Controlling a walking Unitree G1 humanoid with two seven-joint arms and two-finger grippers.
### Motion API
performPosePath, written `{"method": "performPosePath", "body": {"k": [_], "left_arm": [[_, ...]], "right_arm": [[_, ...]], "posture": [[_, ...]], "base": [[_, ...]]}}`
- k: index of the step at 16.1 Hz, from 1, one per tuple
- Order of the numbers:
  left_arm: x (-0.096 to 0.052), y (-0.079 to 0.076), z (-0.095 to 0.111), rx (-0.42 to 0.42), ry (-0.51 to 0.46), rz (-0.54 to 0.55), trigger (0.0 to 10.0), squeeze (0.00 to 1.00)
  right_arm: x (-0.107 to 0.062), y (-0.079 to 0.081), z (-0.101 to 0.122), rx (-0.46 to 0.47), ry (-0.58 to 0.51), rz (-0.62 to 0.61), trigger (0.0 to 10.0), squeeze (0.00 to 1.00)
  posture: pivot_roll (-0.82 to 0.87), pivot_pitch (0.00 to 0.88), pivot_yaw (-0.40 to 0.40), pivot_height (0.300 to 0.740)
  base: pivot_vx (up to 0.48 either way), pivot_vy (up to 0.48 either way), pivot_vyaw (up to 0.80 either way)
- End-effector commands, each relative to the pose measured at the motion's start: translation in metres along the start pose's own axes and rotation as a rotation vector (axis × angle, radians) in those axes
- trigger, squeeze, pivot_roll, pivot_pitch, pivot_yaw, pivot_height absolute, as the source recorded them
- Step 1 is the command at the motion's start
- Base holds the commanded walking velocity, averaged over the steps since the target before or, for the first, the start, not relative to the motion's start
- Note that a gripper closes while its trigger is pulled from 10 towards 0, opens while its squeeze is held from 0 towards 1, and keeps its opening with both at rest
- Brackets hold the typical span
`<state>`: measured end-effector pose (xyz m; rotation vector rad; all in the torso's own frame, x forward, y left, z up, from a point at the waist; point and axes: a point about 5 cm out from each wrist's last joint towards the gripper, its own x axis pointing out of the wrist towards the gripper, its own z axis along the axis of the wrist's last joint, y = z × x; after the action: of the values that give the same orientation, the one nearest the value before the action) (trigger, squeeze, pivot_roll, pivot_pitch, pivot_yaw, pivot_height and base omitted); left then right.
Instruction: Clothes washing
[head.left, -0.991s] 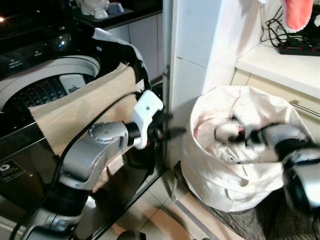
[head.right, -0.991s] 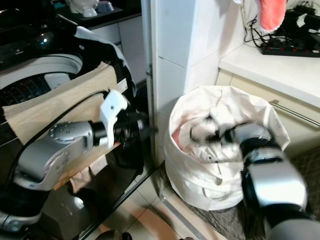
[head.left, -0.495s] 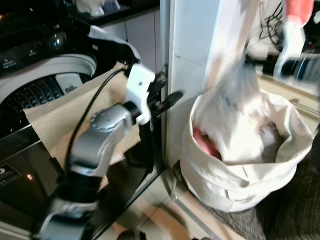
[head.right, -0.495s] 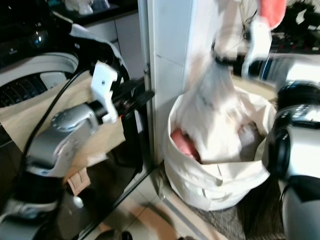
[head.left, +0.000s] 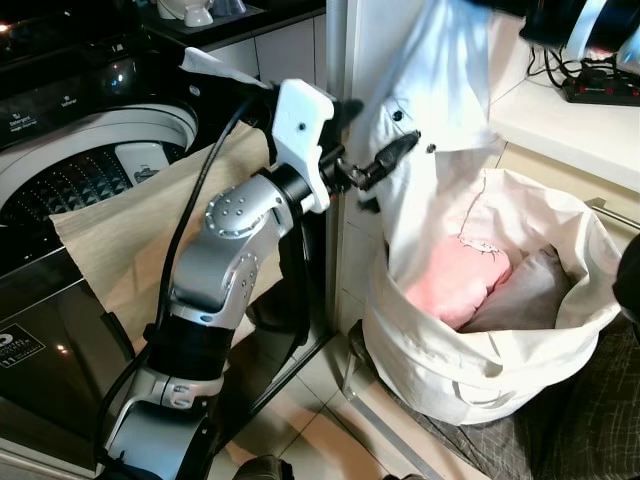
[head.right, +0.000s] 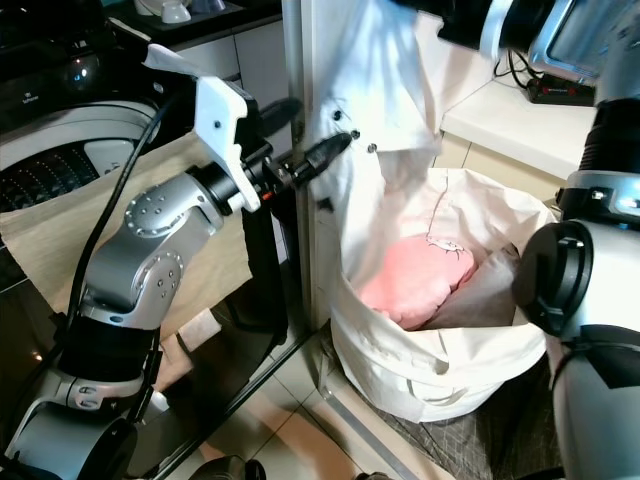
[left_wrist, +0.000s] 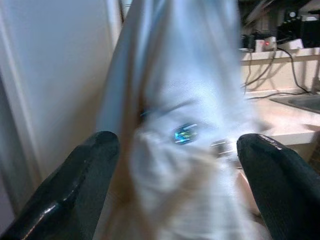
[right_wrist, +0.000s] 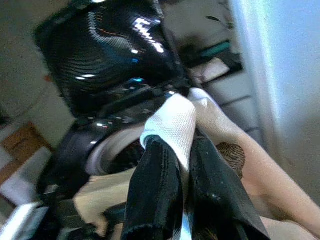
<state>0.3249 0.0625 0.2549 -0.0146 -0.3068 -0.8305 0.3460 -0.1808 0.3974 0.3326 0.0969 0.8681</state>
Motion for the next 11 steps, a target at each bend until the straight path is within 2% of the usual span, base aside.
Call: {"method": "performPosePath", "body": {"k": [1, 3, 5, 6, 8, 9, 10, 11], "left_arm": [[0.001, 0.004, 0.002, 0.02, -0.008, 0.029, 10.0, 1.0], [0.002, 0.01, 0.003, 0.06, -0.022, 0.091, 10.0, 1.0], [0.006, 0.017, 0.008, 0.01, -0.068, 0.138, 10.0, 1.0], [0.008, 0.012, 0.007, -0.046, -0.081, 0.087, 10.0, 1.0], [0.011, -0.01, 0.006, -0.16, -0.116, -0.069, 10.0, 1.0], [0.013, -0.018, 0.001, -0.172, -0.098, -0.109, 10.0, 1.0], [0.013, -0.02, -0.001, -0.168, -0.086, -0.119, 10.0, 0.94], [0.015, -0.022, -0.005, -0.152, -0.07, -0.119, 10.0, 0.0]], "right_arm": [[-0.002, 0.007, 0.001, 0.001, -0.008, 0.028, 0.0, 0.0], [0.0, 0.017, -0.007, 0.009, 0.019, 0.071, 0.0, 0.0], [0.002, 0.027, -0.017, 0.04, 0.041, 0.114, 0.0, 0.0], [0.003, 0.031, -0.02, 0.055, 0.044, 0.133, 0.0, 0.0], [0.005, 0.034, -0.026, 0.076, 0.052, 0.151, 0.0, 0.0], [0.006, 0.035, -0.028, 0.082, 0.056, 0.157, 0.0, 0.0], [0.006, 0.035, -0.028, 0.083, 0.057, 0.158, 0.0, 0.0], [0.006, 0.037, -0.03, 0.088, 0.056, 0.163, 0.0, 0.0]], "posture": [[-0.05, 0.0, 0.037, 0.74], [-0.05, 0.0, 0.033, 0.74], [-0.04, 0.0, 0.028, 0.74], [-0.04, 0.0, 0.03, 0.74], [-0.04, 0.0, 0.036, 0.74], [-0.04, 0.0, 0.038, 0.74], [-0.04, 0.0, 0.038, 0.74], [-0.04, 0.0, 0.04, 0.74]], "base": [[0.0, 0.0, 0.0], [0.0, 0.0, 0.0], [0.0, 0.0, 0.0], [0.0, 0.0, 0.0], [0.0, 0.0, 0.0], [0.0, 0.0, 0.0], [0.0, 0.0, 0.0], [0.0, 0.0, 0.0]]}}
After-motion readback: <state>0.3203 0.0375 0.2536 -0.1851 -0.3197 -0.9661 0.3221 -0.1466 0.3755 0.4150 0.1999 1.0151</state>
